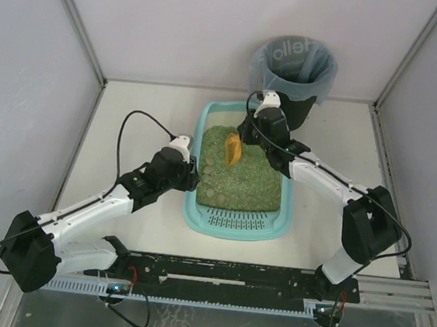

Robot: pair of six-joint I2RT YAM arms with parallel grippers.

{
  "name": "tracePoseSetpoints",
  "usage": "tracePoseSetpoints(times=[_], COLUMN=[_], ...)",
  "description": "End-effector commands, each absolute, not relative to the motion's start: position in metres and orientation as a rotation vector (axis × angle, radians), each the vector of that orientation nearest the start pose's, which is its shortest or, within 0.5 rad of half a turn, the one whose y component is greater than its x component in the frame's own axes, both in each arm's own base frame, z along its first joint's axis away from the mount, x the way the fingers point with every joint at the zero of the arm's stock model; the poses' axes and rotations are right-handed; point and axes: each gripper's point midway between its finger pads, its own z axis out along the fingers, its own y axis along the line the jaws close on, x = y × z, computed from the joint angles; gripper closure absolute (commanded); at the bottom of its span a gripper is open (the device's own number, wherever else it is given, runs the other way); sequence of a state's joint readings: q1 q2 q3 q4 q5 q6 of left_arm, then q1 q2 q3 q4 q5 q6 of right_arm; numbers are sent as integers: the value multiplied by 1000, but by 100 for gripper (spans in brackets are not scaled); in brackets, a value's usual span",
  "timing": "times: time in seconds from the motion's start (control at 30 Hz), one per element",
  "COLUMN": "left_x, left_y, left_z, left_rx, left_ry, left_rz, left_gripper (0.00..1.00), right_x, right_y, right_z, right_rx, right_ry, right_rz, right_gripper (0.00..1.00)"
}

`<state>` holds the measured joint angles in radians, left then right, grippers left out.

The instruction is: Clean the litter box

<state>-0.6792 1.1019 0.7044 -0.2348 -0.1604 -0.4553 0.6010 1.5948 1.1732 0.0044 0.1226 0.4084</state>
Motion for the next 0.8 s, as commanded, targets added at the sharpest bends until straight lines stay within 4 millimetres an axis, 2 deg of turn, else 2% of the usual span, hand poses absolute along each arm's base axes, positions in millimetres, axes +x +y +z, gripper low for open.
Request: tracePoseSetpoints(times=[0.0,0.17,0.3,0.47,0.57,0.77], left_x=[273,274,276,277,277,277], left_y=[-203,-204,-205,-206,-207,-208], left_z=[154,154,153,152,151,149], left_rx=[179,187,193,199,207,218], left_ry=[2180,2184,2196,2200,2204,2213], left_rz=[-455,-447,-437,-439,-439,-435], left_gripper=[56,57,58,59,59,60], right_x=[435,445,440,420,399,364], right_y=[283,292,302,320,330,346], right_z=[230,205,179,154,143,130], right_rx=[-119,-145,-187,-331,-464,-646], right_ry=[1916,1999,2098,2195,2241,2293], right_rz=[541,517,537,612,669,853], right_gripper=[100,100,100,100,100,100])
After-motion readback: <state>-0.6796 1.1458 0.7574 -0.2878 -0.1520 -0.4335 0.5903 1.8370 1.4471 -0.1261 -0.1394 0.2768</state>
